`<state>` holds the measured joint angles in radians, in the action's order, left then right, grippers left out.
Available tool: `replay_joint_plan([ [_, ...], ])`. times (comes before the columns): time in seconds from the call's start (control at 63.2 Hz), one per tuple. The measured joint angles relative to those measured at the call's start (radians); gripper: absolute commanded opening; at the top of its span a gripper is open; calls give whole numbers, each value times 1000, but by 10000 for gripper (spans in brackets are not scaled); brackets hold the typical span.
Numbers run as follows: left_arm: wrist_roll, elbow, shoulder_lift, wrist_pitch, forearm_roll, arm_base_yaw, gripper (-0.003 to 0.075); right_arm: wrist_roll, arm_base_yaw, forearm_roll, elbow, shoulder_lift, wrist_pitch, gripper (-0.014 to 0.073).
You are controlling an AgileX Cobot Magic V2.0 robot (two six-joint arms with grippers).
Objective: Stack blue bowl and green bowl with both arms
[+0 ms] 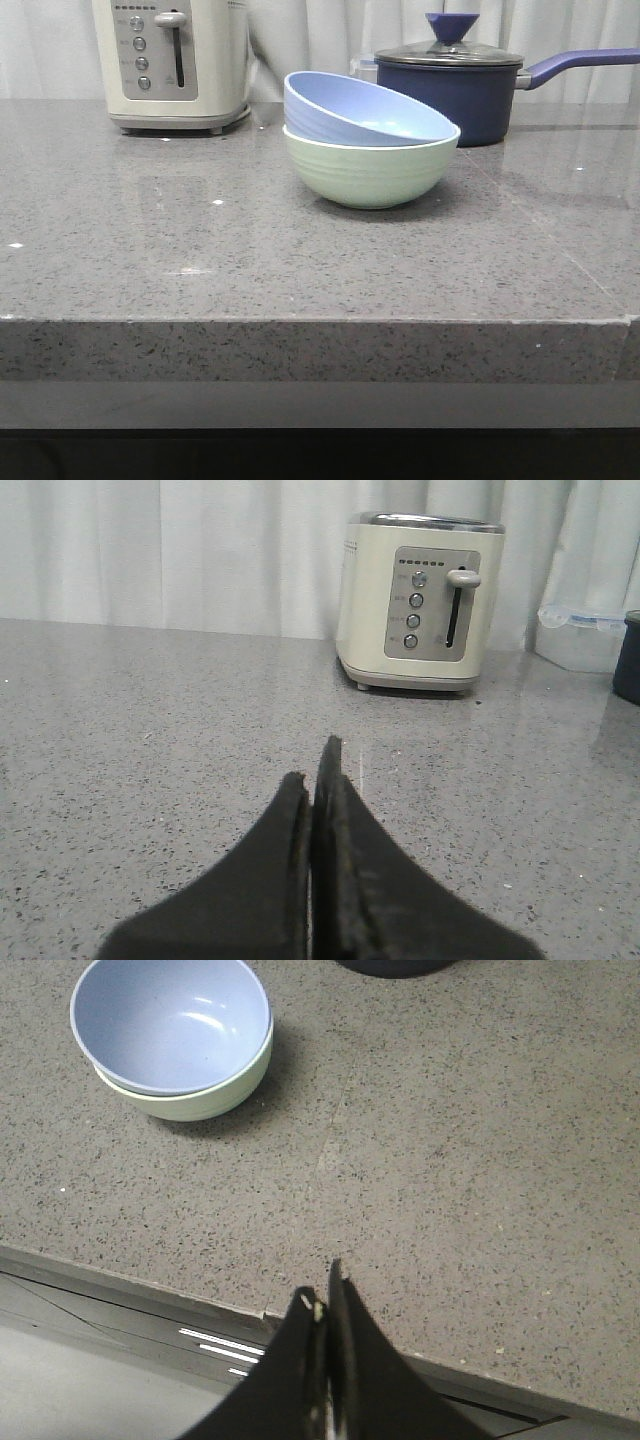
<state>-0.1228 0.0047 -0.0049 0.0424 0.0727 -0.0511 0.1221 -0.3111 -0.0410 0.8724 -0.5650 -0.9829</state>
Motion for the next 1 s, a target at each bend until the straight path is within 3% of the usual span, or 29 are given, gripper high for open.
replay_joint_plan([
  [0.807, 0, 0, 0, 2, 0, 0, -20, 0, 0, 0, 0, 0, 0, -54],
  [0.997, 0, 0, 0, 2, 0, 0, -20, 0, 42, 18, -87, 84, 38, -55],
])
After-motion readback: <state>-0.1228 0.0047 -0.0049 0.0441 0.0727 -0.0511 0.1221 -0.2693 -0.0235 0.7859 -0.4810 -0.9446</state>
